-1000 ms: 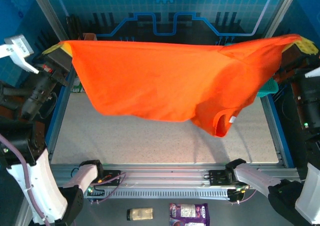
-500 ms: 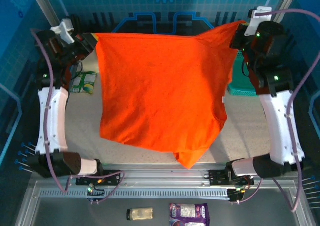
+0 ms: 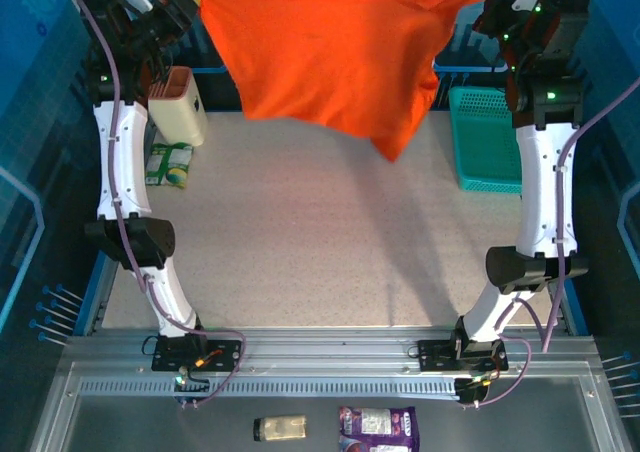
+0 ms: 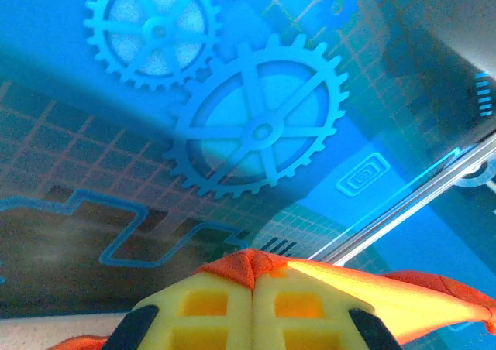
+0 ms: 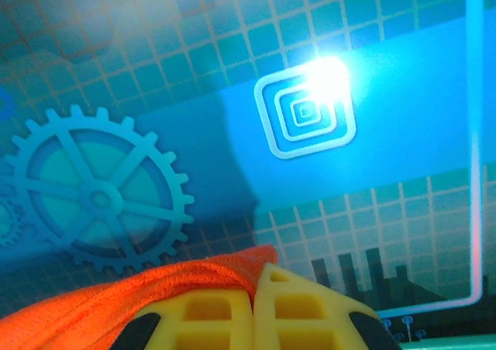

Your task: Fold the inside-out t-shirt

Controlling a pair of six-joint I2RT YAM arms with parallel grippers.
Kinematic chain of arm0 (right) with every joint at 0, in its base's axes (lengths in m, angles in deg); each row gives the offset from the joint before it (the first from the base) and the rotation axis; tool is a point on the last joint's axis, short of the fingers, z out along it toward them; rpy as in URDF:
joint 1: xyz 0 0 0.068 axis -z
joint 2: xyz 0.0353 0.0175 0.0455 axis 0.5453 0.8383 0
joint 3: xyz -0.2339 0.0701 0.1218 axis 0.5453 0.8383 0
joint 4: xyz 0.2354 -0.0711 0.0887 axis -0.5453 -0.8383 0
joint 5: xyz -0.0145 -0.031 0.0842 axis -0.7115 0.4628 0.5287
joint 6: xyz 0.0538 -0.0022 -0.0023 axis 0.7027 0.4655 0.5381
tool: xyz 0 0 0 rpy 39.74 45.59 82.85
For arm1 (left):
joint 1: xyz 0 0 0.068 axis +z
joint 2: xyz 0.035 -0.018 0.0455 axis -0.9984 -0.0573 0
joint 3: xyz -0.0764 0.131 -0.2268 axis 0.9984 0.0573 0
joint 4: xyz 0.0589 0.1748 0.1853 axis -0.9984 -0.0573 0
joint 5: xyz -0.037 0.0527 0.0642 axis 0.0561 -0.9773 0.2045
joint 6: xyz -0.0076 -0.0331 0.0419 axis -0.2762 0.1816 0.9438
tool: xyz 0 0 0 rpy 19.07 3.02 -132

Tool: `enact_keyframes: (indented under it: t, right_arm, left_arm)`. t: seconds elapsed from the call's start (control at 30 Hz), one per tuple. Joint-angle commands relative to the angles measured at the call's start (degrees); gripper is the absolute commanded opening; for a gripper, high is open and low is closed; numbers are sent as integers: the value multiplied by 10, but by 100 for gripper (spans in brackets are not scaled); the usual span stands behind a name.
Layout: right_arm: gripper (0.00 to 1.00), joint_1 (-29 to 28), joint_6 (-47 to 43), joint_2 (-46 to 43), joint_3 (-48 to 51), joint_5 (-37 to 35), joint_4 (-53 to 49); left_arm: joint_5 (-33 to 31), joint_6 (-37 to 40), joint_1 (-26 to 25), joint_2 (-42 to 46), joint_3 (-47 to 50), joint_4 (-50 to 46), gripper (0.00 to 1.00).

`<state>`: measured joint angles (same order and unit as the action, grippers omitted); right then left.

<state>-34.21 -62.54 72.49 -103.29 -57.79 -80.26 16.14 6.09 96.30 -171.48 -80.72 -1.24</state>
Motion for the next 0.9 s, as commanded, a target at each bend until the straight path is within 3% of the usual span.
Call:
enact_keyframes:
  t: [0.0,0.1,0.2,0.37,0.5,0.73,0.87]
  right_arm:
    - [0,17,17,-28,44,44,23]
    - [0,16,20,-107,197,70,59]
    - [0,14,18,-184,342,97,80]
    - [0,-14,3,-301,536,123,34]
    - [0,-45,19,-364,668,122,-13]
    - [0,-95,87,-414,862,127,-49]
    - [0,-133,129,-430,929,120,-83]
  left_arm:
    - [3,-4,4,-6,-13,-39,0]
    - [18,14,4,46,100,-25,0]
    - [19,35,5,136,286,19,0]
    - [9,94,6,280,555,16,0]
    - [-31,124,6,372,705,-22,0]
    - [-82,64,5,461,951,2,0]
    - [-85,34,4,485,1036,0,0]
